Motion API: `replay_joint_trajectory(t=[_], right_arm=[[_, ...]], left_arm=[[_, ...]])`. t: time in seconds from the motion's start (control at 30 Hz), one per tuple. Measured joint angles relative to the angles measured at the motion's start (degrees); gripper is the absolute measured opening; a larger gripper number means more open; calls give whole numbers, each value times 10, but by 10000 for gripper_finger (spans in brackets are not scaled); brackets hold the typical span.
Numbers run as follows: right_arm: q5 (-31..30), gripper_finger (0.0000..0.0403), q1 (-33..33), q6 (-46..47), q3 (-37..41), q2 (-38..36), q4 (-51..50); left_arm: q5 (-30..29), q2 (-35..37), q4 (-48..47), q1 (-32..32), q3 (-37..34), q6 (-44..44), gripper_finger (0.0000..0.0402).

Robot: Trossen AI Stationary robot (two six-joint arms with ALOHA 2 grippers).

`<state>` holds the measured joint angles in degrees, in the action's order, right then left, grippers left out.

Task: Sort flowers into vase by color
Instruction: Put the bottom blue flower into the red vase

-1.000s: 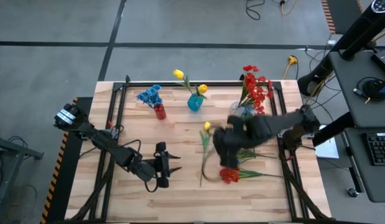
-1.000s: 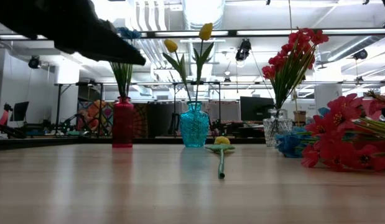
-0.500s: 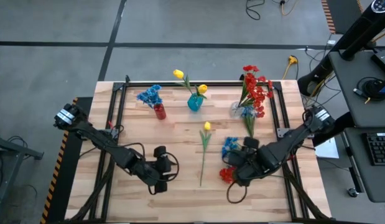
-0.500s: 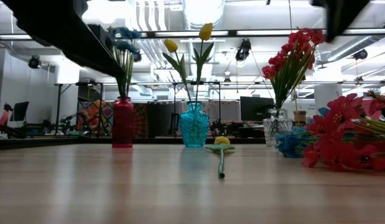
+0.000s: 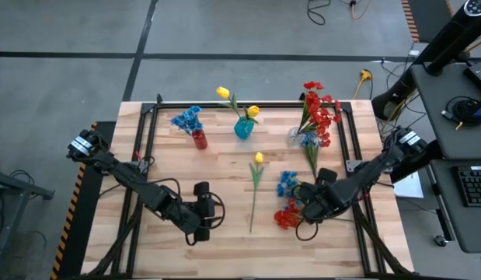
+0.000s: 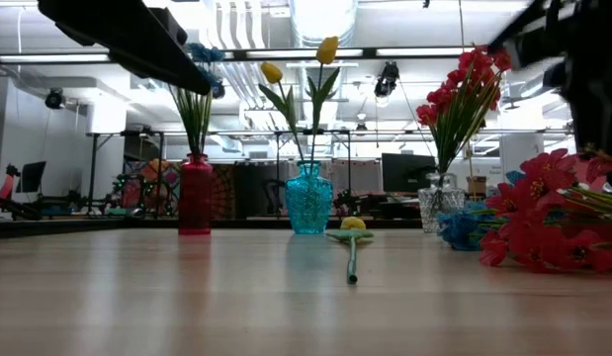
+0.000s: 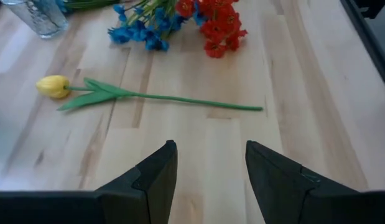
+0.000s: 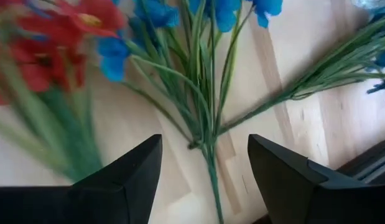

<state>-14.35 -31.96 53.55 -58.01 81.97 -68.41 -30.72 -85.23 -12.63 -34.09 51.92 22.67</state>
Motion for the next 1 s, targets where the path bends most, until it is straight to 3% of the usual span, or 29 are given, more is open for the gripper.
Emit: replay_joint_trajectory(t=[0.5, 1.0], right_arm=[[28, 209, 114, -129, 114, 2, 199], [39, 33, 123, -139, 114, 4, 235]], left_arm=[[-41, 0, 2, 1, 0, -12, 173], [-49, 0, 2, 1, -1, -12, 173]])
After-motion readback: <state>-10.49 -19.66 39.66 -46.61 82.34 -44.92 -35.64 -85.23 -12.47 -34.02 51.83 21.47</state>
